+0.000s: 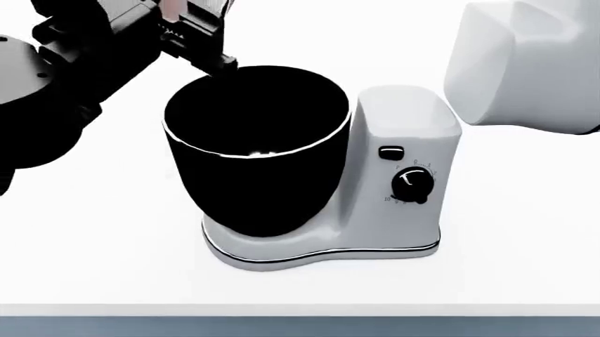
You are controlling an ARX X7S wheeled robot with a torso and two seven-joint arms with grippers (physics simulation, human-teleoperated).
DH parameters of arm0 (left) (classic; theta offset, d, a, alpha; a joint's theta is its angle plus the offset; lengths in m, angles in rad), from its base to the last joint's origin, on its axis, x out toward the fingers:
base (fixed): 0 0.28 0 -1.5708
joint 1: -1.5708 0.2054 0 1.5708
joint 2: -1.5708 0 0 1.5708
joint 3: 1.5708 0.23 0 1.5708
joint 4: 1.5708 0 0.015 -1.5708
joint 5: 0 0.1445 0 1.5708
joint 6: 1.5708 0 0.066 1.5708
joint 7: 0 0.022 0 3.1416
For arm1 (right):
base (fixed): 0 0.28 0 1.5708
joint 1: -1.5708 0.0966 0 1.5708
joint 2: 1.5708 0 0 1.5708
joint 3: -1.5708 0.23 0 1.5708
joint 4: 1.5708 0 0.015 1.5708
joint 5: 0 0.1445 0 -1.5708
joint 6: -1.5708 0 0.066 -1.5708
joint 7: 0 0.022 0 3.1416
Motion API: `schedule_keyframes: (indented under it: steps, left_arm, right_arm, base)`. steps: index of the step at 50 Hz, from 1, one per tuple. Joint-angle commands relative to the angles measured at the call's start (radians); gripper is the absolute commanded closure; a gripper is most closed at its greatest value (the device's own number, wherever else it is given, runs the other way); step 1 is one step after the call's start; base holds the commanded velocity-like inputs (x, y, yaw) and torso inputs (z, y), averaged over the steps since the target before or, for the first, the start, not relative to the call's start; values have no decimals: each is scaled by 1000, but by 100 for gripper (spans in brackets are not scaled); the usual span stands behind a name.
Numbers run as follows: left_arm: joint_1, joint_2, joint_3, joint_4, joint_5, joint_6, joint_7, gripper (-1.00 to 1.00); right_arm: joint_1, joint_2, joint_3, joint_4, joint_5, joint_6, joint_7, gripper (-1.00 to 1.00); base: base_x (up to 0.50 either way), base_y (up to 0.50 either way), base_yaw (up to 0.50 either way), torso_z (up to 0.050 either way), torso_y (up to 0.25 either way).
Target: Place the cake in the stand mixer bowl.
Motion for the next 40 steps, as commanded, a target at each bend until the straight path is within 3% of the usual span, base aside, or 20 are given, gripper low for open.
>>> schedule_keyframes:
  steps: [1,13,26,32,40]
  left_arm:
    - [13,-2,8,47,-9,8,23,100]
    - [27,22,-4,52,-64,-2,19,100]
    - [18,120,-67,-86,-204,-39,-33,100]
    - [-11,140,-31,-180,-209,-114,-89,100]
    - [-12,117,43,-130,-201,-153,-34,100]
  right_arm:
    - [40,-16,-36,-1,11,25,9,-100]
    - [43,-11,-32,9,30,33,25,-100]
    - [75,-25,-73,5,14,50,19,-100]
    - [89,-30,-90,4,6,57,18,-100]
    - [109,-29,-129,1,-3,54,26,-100]
  base:
    - [0,0,0,0,0]
    - [0,0,0,0,1]
    - [0,0,0,0,1]
    - [0,0,0,0,0]
    - [0,0,0,0,1]
